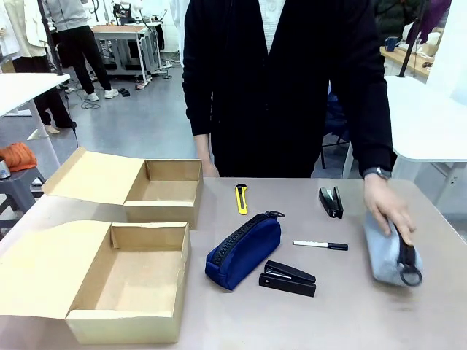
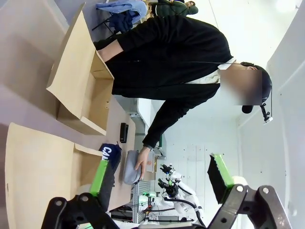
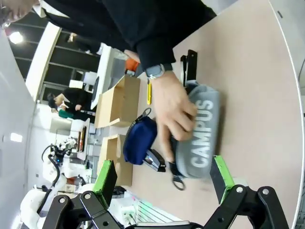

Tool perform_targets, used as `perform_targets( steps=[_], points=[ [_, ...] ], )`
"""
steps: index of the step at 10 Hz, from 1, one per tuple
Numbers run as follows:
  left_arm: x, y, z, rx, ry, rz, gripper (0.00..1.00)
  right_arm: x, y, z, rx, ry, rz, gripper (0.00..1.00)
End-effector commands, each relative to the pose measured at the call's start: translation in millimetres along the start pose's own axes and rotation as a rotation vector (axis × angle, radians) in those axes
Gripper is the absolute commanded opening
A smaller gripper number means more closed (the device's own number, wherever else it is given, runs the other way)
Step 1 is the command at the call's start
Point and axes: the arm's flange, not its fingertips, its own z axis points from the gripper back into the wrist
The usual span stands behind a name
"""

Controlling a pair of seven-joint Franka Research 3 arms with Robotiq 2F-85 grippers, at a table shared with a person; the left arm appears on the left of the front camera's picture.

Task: Place items inside the box.
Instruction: Pick up a Pencil pouch or Stapler and place it inside the Mailer Box closest to the robot.

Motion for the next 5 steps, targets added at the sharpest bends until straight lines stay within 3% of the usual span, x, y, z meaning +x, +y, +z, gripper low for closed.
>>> perform_targets(
  steps=[1,5],
  points=[
    [0.3,-1.6,0.3,-0.02,-0.003,-0.018,1.0,-0.4,-0.9,3.7,-0.026,0.019,-0.015,1.0],
    [0.3,-1.6,0.3,-0.02,-0.003,-0.018,1.0,0.9,-1.8,-6.1,-0.06,0.112,-0.01,1.0]
  ],
)
